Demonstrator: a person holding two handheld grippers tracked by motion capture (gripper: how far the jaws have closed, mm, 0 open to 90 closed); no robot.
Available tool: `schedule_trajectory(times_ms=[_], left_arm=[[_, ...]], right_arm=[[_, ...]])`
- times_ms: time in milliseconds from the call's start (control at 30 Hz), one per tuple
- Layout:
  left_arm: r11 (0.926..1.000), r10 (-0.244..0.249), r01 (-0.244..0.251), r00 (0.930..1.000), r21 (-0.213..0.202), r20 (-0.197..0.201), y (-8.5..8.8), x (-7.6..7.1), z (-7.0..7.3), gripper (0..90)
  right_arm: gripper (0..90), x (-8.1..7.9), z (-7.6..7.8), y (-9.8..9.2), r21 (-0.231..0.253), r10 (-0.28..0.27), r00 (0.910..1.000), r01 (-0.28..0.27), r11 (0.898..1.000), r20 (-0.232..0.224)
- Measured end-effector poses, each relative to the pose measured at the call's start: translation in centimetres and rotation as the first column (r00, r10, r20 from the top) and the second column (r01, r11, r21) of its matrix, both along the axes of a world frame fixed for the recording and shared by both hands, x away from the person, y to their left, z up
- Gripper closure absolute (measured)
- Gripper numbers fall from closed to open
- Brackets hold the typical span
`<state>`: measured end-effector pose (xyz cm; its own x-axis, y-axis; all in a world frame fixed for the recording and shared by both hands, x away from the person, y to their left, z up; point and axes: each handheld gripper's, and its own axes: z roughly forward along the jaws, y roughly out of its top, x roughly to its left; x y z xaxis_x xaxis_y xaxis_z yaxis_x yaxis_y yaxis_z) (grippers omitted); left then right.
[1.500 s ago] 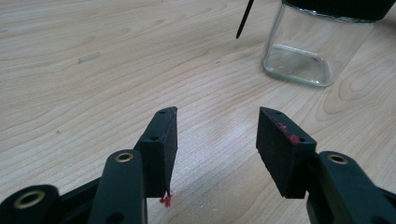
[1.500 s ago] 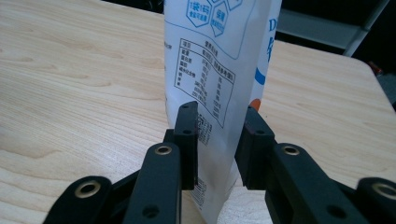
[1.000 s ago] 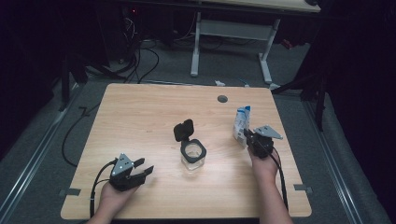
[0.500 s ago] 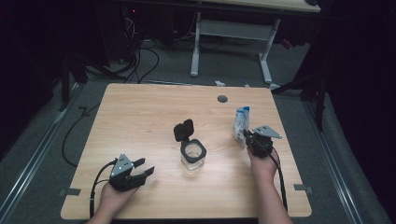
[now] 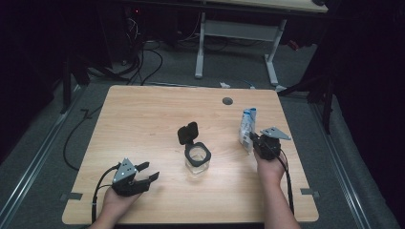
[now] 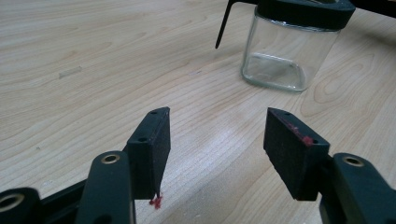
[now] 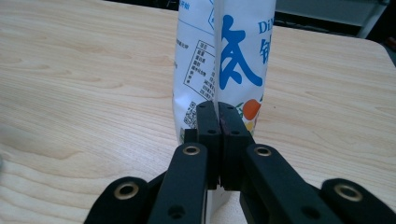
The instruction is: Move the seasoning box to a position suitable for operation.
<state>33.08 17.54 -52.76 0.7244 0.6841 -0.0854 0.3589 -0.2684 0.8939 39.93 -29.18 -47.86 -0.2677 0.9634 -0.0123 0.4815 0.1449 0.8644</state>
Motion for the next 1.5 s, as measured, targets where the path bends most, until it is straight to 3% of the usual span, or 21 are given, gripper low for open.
schedule_trajectory(times_ms=[133, 467, 767, 1100, 1367, 1500], left_arm=[[1.0, 0.0, 0.0, 1.0, -0.002, 0.003, 0.0, 0.0, 0.0, 41.6], [1.0, 0.001, -0.001, 1.0, 0.001, 0.009, 0.0, 0.0, 0.0, 41.7], [1.0, -0.004, 0.004, 0.9999, 0.002, 0.011, -0.1, -0.1, 0.1, 41.7], [1.0, -0.009, 0.009, 0.9999, 0.0, 0.014, -0.2, -0.1, 0.0, 41.6], [0.9999, -0.013, 0.013, 0.9998, 0.0, 0.017, -0.3, -0.1, 0.0, 41.6], [0.9999, -0.017, 0.017, 0.9997, 0.001, 0.018, -0.4, -0.2, 0.0, 41.6]], right_arm=[[89.7, -0.3, 0.4, -0.2, 0.011, 0.0, 1.0, 0.0, 1.0, -0.009], [89.9, -0.8, 1.0, -0.4, -0.018, 0.019, 0.9995, -0.019, 1.0, -0.024], [89.9, -1.3, 1.7, -0.9, 0.016, 0.034, 0.9974, -0.033, 0.999, -0.064], [90.0, -2.1, 2.9, -0.2, -0.037, 0.091, 0.9888, -0.096, 0.995, -0.118], [90.0, -3.2, 3.5, 0.0, -0.018, 0.109, 0.9838, -0.113, 0.993, -0.142], [90.0, -3.8, 3.7, 0.1, -0.029, 0.129, 0.9768, -0.135, 0.99, -0.171]])
